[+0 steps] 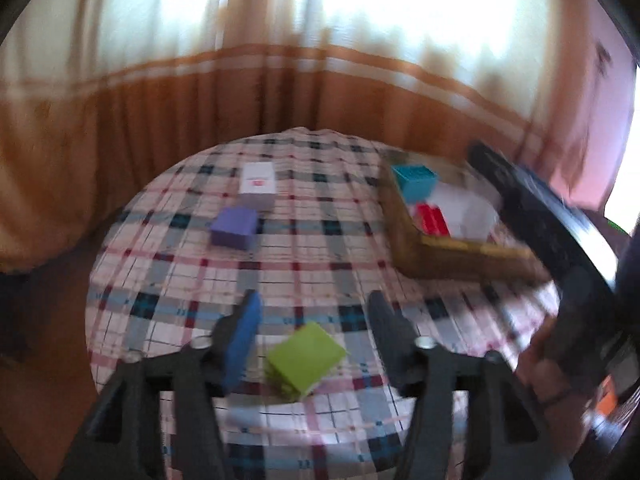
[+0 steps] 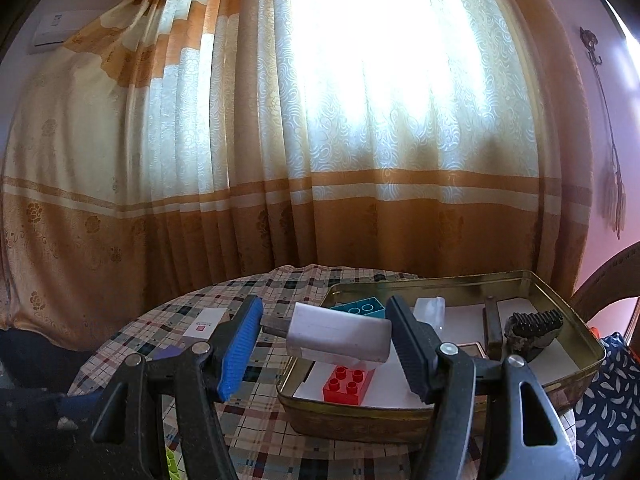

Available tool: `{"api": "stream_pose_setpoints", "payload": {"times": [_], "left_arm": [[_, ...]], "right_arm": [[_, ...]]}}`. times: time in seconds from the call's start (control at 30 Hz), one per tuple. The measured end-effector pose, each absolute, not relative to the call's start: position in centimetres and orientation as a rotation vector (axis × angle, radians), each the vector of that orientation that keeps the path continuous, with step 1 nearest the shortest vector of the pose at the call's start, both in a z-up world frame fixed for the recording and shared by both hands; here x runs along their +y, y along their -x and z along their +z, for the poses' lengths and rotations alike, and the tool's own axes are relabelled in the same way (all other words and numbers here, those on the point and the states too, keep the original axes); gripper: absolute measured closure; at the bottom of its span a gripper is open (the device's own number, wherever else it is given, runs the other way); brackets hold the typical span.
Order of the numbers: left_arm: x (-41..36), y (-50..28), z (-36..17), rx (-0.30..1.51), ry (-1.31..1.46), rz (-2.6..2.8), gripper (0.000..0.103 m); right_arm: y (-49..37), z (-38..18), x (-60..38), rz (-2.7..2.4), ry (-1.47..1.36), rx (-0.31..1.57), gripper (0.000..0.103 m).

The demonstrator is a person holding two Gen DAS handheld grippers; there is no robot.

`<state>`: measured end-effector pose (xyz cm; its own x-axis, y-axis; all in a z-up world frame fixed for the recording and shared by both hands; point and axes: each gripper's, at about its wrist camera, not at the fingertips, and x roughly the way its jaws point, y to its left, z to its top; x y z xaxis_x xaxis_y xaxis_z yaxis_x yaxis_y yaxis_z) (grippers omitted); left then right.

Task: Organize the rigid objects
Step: 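Carry the charger with the right tool and green brick with the left tool over the tray, then set the green brick onto the red brick with the left tool while the right tool releases the charger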

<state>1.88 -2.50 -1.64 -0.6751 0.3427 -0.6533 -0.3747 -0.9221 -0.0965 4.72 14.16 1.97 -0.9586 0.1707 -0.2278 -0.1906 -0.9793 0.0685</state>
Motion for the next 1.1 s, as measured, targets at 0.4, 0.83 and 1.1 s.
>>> {"api": "stream_pose_setpoints", "payload": {"times": [0.4,0.83,1.1], "left_arm": [[-3.7,-1.2,-5.7,-0.053,1.204,2.525,0.054],[-2.8,-1.3,-0.8,-0.074,0.932,2.568,0.054],[0.1,-0.1,2.3,-0.074,0.802,2.553,0.054]], "right_arm": [[-4.9,1.7,14.7,2.921,0.346,0.186,0.037],[-6.2,1.9,15.8,2.922,0.31,0.245,0.037],[-8.0,2.7,18.6,2.862,0.263,0.243,0.037]]}}
